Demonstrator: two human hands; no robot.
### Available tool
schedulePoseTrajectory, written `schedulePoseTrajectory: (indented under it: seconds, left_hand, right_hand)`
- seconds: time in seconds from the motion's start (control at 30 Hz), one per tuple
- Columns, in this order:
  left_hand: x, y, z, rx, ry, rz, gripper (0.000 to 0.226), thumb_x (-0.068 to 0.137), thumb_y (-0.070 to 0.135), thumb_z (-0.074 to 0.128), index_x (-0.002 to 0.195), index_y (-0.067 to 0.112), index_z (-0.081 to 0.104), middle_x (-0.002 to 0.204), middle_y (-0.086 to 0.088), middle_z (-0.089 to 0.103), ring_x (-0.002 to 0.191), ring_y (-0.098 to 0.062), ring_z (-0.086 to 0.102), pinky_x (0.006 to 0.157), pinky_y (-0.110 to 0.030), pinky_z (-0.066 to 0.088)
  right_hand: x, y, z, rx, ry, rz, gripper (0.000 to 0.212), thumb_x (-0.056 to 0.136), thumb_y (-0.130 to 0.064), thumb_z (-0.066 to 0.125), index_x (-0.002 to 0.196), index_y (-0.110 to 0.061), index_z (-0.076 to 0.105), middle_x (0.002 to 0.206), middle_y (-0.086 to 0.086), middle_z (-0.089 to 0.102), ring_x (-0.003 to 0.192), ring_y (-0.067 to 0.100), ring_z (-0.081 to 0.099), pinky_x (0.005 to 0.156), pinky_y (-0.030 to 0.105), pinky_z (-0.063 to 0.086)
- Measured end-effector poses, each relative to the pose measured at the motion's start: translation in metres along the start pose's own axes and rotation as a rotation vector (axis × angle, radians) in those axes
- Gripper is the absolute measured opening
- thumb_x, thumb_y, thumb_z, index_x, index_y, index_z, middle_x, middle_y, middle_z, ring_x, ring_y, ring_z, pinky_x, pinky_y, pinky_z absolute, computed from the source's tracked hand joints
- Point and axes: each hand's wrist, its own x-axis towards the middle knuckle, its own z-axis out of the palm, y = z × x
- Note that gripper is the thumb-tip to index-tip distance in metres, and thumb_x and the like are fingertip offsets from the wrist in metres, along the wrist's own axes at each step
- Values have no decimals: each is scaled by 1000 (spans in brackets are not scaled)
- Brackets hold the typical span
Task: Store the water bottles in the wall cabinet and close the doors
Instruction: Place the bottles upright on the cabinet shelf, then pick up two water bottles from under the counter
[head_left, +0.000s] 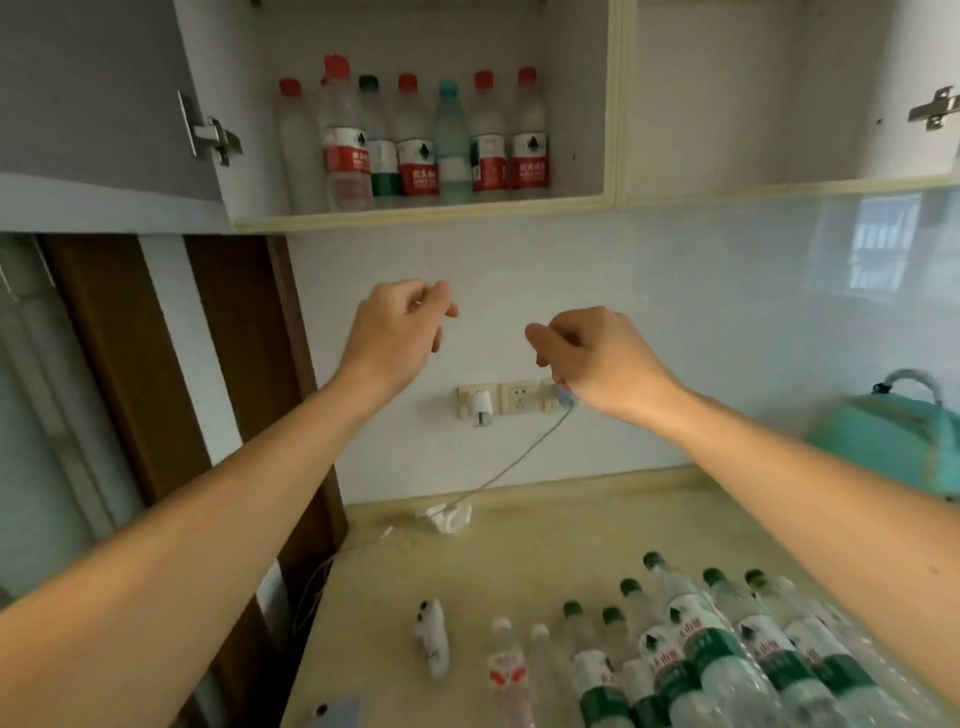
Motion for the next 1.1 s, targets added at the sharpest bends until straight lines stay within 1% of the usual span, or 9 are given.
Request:
schedulePoseTrajectory:
  seconds: [0.07, 0.2, 0.37, 0.47, 0.6, 0.7, 0.87, 1.0, 1.1]
  left_hand:
    - [-40, -4, 8, -49, -36, -71, 38, 105, 38, 47, 91, 13, 72, 62, 1, 58, 45, 1, 48, 57, -26, 38]
    - [-107, -18, 30, -136, -118, -257, 35, 104, 40, 48, 86, 21, 72, 58, 6, 58, 45, -4, 46, 53, -28, 38]
    - [-177, -40, 78, -229, -261, -415, 36, 105, 35, 48, 84, 15, 70, 59, 0, 60, 40, -7, 45, 41, -21, 34]
    - [-230, -58, 118, -236, -391, -507, 35, 105, 33, 48, 84, 13, 68, 60, -2, 62, 39, -8, 48, 37, -20, 35]
    - [-310, -87, 172, -200, -611, -628, 34, 105, 35, 47, 91, 11, 68, 62, 2, 66, 47, -10, 57, 43, -24, 43]
    - [-370, -110, 217, -171, -728, -742, 32, 105, 32, 47, 93, 11, 67, 68, -2, 67, 50, -12, 59, 47, -25, 46]
    - [-466, -148, 295, -129, -824, -961, 31, 106, 28, 48, 98, 5, 66, 71, -5, 66, 55, -16, 59, 48, -24, 46]
    - [-542, -185, 359, -70, -840, -1099, 29, 104, 30, 49, 95, 7, 65, 77, -4, 70, 61, -15, 63, 54, -25, 51]
    - [-602, -220, 413, -24, -812, -1164, 29, 104, 34, 51, 96, 10, 64, 88, -6, 71, 69, -17, 66, 60, -27, 55]
  right_hand:
    - [-43, 1, 12, 57, -37, 83, 49, 100, -34, 53, 78, 8, 64, 67, 17, 65, 67, 35, 61, 61, 37, 49]
    - [-121, 14, 28, 108, -144, 210, 51, 104, -38, 51, 73, -1, 68, 49, -12, 58, 52, 10, 54, 62, 31, 48]
    - [-204, 51, 38, 110, -201, 353, 49, 105, -38, 49, 71, -9, 69, 55, -9, 60, 46, 0, 52, 50, 13, 40]
    - [-252, 85, 44, 92, -282, 468, 50, 104, -38, 49, 76, -2, 70, 61, 4, 67, 46, 3, 54, 48, 16, 41]
    - [-320, 145, 57, 110, -442, 650, 41, 102, -40, 50, 84, -9, 71, 73, 1, 74, 60, 14, 70, 48, 20, 48]
    - [-376, 200, 69, 133, -529, 793, 35, 102, -38, 52, 86, -12, 71, 81, 3, 75, 66, 15, 72, 54, 27, 56]
    - [-468, 304, 90, 182, -629, 1074, 29, 100, -28, 53, 91, -7, 70, 89, 12, 75, 73, 23, 72, 63, 38, 60]
    - [-530, 390, 116, 218, -704, 1289, 29, 99, -21, 53, 102, 3, 69, 97, 22, 73, 70, 21, 63, 59, 30, 51]
    - [-571, 455, 145, 222, -753, 1386, 34, 100, -16, 52, 118, 11, 61, 83, 16, 61, 63, 21, 53, 50, 27, 43]
